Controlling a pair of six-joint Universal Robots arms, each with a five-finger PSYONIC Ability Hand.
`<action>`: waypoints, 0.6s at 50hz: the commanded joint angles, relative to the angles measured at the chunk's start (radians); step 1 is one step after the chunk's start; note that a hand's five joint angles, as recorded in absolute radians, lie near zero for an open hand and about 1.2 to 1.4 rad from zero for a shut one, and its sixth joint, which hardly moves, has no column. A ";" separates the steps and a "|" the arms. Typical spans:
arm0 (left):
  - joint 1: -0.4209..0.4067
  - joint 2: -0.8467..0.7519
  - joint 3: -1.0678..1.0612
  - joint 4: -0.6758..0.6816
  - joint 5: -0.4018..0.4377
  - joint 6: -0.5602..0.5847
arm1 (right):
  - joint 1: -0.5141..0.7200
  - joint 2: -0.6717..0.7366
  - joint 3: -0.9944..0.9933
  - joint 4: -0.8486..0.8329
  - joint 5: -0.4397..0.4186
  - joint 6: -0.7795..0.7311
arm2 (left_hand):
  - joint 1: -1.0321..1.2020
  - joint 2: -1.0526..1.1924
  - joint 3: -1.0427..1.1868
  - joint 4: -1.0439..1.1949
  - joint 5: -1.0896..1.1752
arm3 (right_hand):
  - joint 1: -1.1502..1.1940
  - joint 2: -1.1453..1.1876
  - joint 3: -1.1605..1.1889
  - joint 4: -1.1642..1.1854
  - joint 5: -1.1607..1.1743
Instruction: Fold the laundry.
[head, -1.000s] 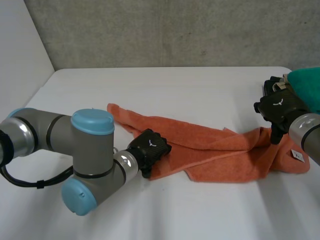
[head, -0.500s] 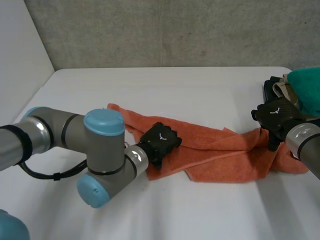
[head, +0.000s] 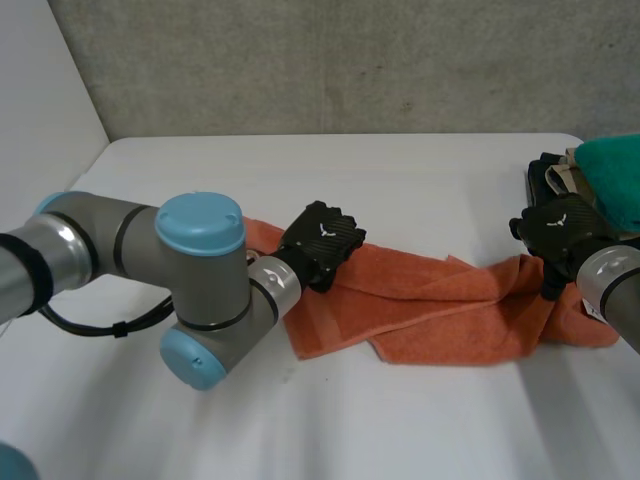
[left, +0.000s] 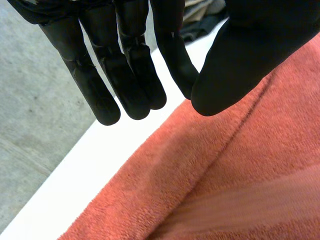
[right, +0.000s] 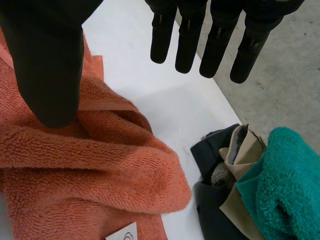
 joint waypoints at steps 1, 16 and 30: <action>0.013 0.051 -0.087 0.007 0.034 -0.010 | -0.012 0.008 -0.017 0.005 -0.022 0.002 | 0.230 0.203 0.208 0.198 0.232 | 0.058 0.060 0.058 0.071 0.068; -0.048 -0.085 -0.001 -0.117 0.060 -0.030 | 0.003 0.024 -0.006 0.013 -0.027 0.001 | -0.544 -0.572 -0.567 -0.577 -0.543 | 0.058 0.060 0.058 0.071 0.068; -0.019 -0.159 0.103 -0.059 -0.035 -0.016 | -0.012 0.025 -0.002 0.011 -0.028 -0.002 | -0.380 -0.408 -0.402 -0.413 -0.378 | 0.061 0.063 0.061 0.074 0.071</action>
